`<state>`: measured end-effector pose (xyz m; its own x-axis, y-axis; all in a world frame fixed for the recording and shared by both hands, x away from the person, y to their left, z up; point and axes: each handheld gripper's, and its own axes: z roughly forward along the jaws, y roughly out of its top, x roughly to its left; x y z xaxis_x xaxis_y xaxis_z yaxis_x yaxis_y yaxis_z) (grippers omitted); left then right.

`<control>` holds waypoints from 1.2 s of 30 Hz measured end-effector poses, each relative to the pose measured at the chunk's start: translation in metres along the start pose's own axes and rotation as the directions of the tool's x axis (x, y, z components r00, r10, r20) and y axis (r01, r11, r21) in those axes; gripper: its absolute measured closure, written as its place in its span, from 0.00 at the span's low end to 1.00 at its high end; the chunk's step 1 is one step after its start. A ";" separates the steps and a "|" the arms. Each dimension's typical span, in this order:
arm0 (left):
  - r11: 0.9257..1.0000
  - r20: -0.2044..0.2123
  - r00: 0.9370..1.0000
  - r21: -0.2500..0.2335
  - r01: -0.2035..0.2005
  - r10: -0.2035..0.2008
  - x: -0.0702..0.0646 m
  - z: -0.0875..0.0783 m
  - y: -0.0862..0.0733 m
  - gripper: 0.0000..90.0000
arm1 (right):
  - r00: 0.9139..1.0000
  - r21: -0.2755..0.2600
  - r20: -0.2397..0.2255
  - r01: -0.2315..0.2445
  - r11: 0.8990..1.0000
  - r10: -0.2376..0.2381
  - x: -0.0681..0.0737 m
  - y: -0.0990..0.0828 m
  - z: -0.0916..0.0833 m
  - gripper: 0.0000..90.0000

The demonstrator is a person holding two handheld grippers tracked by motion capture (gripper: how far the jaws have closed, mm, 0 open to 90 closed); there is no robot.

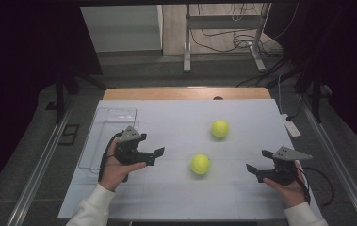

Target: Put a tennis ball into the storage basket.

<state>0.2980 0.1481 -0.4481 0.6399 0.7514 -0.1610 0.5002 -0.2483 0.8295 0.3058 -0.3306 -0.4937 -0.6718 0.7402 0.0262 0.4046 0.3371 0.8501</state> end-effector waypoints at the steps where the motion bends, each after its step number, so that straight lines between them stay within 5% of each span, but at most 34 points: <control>1: 1.000 -0.002 1.000 -0.004 -0.005 0.005 -0.001 0.001 0.001 0.12 | 1.000 0.000 0.000 0.000 1.000 0.000 0.000 0.000 0.000 0.13; 36: 0.999 0.055 0.998 0.005 -0.036 0.036 -0.015 0.026 0.023 0.12 | 1.000 0.004 0.005 0.005 1.000 -0.005 -0.001 0.000 0.000 0.13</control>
<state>0.3152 0.1157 -0.4404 0.6887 0.7071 -0.1603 0.4798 -0.2788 0.8319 0.3060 -0.3314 -0.4940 -0.6708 0.7414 0.0196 0.4037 0.3429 0.8482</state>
